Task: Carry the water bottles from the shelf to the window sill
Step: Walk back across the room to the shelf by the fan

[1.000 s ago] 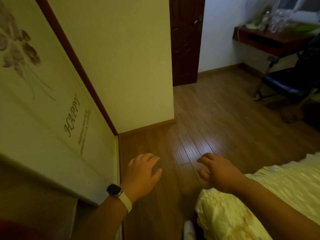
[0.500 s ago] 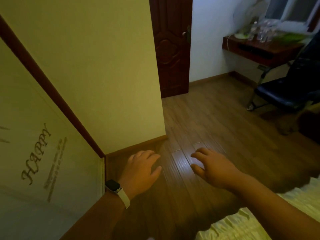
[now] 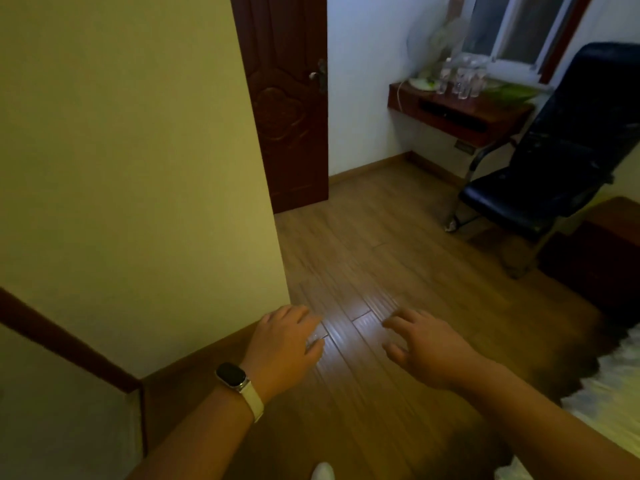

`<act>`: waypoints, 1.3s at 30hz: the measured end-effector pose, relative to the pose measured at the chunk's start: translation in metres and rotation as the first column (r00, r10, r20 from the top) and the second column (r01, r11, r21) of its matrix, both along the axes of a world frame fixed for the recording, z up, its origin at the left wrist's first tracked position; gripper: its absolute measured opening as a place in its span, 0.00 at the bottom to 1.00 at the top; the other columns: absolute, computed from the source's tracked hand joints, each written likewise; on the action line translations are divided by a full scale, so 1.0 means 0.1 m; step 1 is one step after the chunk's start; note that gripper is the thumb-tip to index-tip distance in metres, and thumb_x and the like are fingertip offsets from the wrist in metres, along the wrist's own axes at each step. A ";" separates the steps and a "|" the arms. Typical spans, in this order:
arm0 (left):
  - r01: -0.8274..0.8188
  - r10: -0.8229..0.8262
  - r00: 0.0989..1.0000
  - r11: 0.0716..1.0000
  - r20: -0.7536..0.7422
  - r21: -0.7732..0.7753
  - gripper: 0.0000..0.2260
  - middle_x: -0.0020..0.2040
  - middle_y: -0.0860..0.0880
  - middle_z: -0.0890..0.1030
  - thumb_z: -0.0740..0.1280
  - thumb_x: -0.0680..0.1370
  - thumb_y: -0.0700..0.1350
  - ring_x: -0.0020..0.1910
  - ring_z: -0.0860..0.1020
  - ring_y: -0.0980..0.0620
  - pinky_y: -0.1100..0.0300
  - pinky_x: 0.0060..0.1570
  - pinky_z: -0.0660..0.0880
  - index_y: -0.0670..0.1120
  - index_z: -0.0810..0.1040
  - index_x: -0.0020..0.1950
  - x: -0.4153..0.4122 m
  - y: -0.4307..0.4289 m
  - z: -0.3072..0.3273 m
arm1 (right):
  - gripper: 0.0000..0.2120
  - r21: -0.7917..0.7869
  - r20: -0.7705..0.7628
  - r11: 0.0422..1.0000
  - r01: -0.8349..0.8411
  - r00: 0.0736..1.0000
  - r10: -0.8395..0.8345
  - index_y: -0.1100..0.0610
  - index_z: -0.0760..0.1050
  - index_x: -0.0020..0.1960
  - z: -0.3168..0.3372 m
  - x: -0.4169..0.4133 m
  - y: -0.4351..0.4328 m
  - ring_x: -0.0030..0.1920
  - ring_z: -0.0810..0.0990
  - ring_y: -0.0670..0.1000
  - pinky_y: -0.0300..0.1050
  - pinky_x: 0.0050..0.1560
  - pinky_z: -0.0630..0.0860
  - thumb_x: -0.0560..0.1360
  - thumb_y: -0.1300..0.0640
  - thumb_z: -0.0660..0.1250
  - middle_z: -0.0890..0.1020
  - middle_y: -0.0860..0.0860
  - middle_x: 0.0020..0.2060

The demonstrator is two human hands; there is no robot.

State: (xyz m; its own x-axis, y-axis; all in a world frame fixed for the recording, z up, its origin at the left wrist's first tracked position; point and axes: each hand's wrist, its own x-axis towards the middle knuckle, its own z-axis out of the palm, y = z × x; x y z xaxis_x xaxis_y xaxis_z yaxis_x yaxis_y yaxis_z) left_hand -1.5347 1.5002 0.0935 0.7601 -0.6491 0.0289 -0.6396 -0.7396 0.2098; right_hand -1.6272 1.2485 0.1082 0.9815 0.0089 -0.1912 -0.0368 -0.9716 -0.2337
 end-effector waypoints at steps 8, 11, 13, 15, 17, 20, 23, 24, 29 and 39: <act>0.094 -0.096 0.995 0.994 -0.027 -0.053 0.21 0.71 0.53 0.72 0.59 0.81 0.58 0.70 0.68 0.51 0.53 0.67 0.64 0.53 0.71 0.72 1.30 -0.47 0.04 | 0.25 -0.052 0.023 0.989 0.140 0.990 -0.139 0.44 0.65 0.72 0.19 0.91 -0.28 0.70 0.68 0.47 0.47 0.68 0.67 0.78 0.37 0.55 0.69 0.45 0.71; 0.178 -0.181 0.983 0.983 -0.044 -0.052 0.21 0.71 0.52 0.72 0.60 0.81 0.57 0.69 0.68 0.50 0.52 0.67 0.64 0.53 0.71 0.72 1.60 -0.74 -0.01 | 0.24 -0.062 0.019 0.974 0.217 0.976 -0.217 0.43 0.65 0.72 0.25 1.06 -0.45 0.69 0.68 0.48 0.47 0.67 0.68 0.79 0.37 0.56 0.69 0.45 0.71; 0.226 -0.229 0.972 0.972 -0.050 -0.061 0.20 0.70 0.52 0.73 0.60 0.81 0.57 0.69 0.69 0.50 0.52 0.68 0.64 0.52 0.71 0.72 1.74 -0.95 -0.02 | 0.24 -0.058 0.028 0.961 0.271 0.963 -0.270 0.43 0.66 0.72 0.28 1.11 -0.59 0.69 0.69 0.48 0.48 0.67 0.69 0.79 0.37 0.56 0.69 0.46 0.71; 0.264 -0.269 0.962 0.962 -0.052 -0.075 0.20 0.70 0.52 0.73 0.60 0.82 0.57 0.70 0.68 0.50 0.51 0.68 0.65 0.53 0.71 0.72 1.85 -1.19 -0.03 | 0.24 -0.051 0.019 0.950 0.308 0.952 -0.307 0.44 0.66 0.72 0.27 1.13 -0.74 0.68 0.69 0.49 0.47 0.66 0.69 0.79 0.37 0.56 0.69 0.46 0.71; 0.305 -0.309 0.950 0.950 -0.052 -0.068 0.21 0.71 0.53 0.72 0.59 0.82 0.57 0.70 0.68 0.51 0.50 0.68 0.66 0.53 0.70 0.73 1.94 -1.42 -0.05 | 0.24 -0.047 -0.005 0.941 0.336 0.942 -0.336 0.45 0.66 0.72 0.23 1.15 -0.91 0.68 0.69 0.49 0.47 0.66 0.69 0.79 0.38 0.56 0.69 0.46 0.71; 0.350 -0.354 0.933 0.935 -0.066 -0.056 0.21 0.71 0.54 0.72 0.59 0.81 0.57 0.69 0.68 0.52 0.51 0.67 0.67 0.54 0.70 0.73 2.11 -1.74 -0.09 | 0.24 -0.040 -0.017 0.926 0.375 0.926 -0.376 0.45 0.66 0.72 0.10 1.25 -1.18 0.68 0.69 0.48 0.46 0.65 0.69 0.79 0.38 0.56 0.69 0.46 0.70; 0.359 -0.362 0.929 0.932 -0.082 -0.042 0.21 0.71 0.54 0.72 0.59 0.81 0.57 0.70 0.68 0.52 0.51 0.68 0.66 0.54 0.70 0.73 2.32 -2.07 -0.14 | 0.23 -0.020 -0.004 0.915 0.403 0.915 -0.403 0.44 0.66 0.71 -0.02 1.46 -1.48 0.67 0.69 0.48 0.46 0.64 0.69 0.79 0.38 0.56 0.70 0.46 0.69; 0.361 -0.363 0.929 0.932 -0.076 -0.038 0.21 0.71 0.54 0.72 0.59 0.81 0.57 0.70 0.68 0.52 0.52 0.68 0.66 0.54 0.70 0.73 2.42 -2.20 -0.16 | 0.23 -0.013 0.004 0.914 0.406 0.914 -0.405 0.44 0.66 0.71 -0.06 1.54 -1.60 0.67 0.69 0.48 0.46 0.64 0.69 0.79 0.38 0.56 0.70 0.46 0.69; 0.378 -0.377 0.925 0.926 -0.054 0.006 0.20 0.69 0.53 0.73 0.59 0.81 0.57 0.68 0.69 0.52 0.52 0.67 0.65 0.53 0.71 0.71 2.85 -2.99 -0.09 | 0.22 0.020 0.032 0.910 0.414 0.909 -0.415 0.46 0.68 0.70 -0.07 1.95 -2.34 0.65 0.70 0.49 0.46 0.63 0.69 0.79 0.39 0.57 0.72 0.47 0.67; 0.434 -0.433 0.900 0.901 0.045 -0.006 0.18 0.66 0.52 0.75 0.61 0.80 0.55 0.66 0.72 0.51 0.51 0.65 0.68 0.51 0.74 0.68 3.50 -4.75 0.25 | 0.22 -0.018 0.076 0.893 0.449 0.892 -0.446 0.46 0.70 0.68 0.15 2.57 -4.08 0.64 0.72 0.50 0.47 0.61 0.72 0.78 0.38 0.57 0.74 0.47 0.65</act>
State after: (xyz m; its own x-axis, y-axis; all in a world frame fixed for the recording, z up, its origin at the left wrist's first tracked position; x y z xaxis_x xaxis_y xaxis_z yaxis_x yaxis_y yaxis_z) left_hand -1.1851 1.0251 0.1190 0.4016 -0.9134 0.0671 -0.9045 -0.3841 0.1854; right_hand -1.3705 0.8404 0.1228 0.8906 -0.4398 -0.1161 -0.4548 -0.8634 -0.2183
